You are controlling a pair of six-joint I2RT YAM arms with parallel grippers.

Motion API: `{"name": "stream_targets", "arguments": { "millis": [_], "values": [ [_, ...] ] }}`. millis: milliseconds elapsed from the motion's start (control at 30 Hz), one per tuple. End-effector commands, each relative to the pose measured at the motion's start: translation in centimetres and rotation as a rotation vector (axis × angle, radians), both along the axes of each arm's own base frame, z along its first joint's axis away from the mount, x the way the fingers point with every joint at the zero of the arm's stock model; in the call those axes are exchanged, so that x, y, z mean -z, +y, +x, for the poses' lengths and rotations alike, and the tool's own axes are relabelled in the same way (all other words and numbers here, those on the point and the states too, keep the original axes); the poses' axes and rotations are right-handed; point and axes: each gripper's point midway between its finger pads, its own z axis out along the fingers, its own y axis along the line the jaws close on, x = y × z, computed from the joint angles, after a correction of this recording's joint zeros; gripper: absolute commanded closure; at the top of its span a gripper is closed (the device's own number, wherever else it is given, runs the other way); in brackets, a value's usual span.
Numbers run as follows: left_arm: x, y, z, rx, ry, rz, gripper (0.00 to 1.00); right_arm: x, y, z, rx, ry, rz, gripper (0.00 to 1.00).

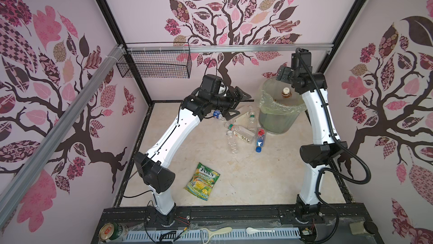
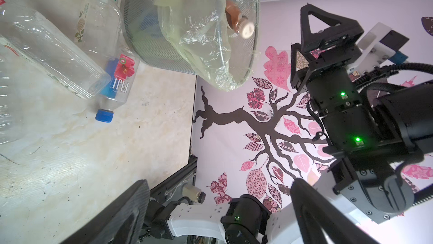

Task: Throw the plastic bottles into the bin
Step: 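Open the right gripper to drop the Nescafé bottle into the bin, then lower the left gripper onto a clear water bottle while the right returns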

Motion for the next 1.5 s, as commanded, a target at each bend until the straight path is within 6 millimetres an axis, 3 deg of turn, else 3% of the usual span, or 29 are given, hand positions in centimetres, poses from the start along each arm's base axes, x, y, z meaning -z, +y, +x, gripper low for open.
{"name": "stream_targets", "arguments": {
  "millis": [0, 200, 300, 433, 567, 733, 867, 1033, 1167, 1333, 1467],
  "values": [
    [0.6, 0.0, 0.4, 0.001, 0.006, 0.013, 0.02, -5.2, 0.0, -3.0, -0.005, -0.14, 0.066, 0.0],
    [2.9, 0.6, 0.3, -0.019, 0.053, 0.069, 0.02, -4.5, 1.0, -3.6, -0.045, -0.091, 0.084, 0.0],
    [4.8, 1.0, 0.3, -0.03, 0.094, 0.1, 0.02, -3.8, 2.5, -4.3, -0.09, -0.061, 0.081, 0.0],
    [10.0, 2.1, 0.2, -0.043, 0.185, 0.188, 0.02, -2.2, 6.3, -6.0, -0.181, -0.018, 0.071, 0.0],
    [15.0, 4.0, 0.4, -0.067, 0.244, 0.329, 0.02, 0.7, 10.4, -8.5, -0.278, 0.038, 0.081, 0.01],
    [20.8, 5.4, 0.4, 0.008, 0.264, 0.528, 0.02, 3.8, 12.9, -11.8, -0.351, 0.075, 0.154, 0.0],
    [24.7, 6.5, 0.0, 0.087, 0.293, 0.675, 0.02, 5.6, 12.4, -13.8, -0.348, 0.11, 0.168, 0.01],
    [28.0, 7.1, -0.2, 0.149, 0.313, 0.779, 0.03, 5.9, 11.7, -15.4, -0.357, 0.122, 0.159, 0.0],
    [29.5, 5.5, -0.3, 0.198, 0.305, 0.776, 0.04, 7.2, 11.5, -16.0, -0.358, 0.153, 0.15, 0.01],
    [30.0, 2.8, -0.4, 0.236, 0.265, 0.732, 0.04, 7.8, 11.7, -16.3, -0.375, 0.171, 0.144, 0.0],
    [31.2, 2.2, -0.6, 0.258, 0.272, 0.747, 0.05, 8.3, 11.7, -16.2, -0.382, 0.183, 0.134, 0.0]
  ]
}}
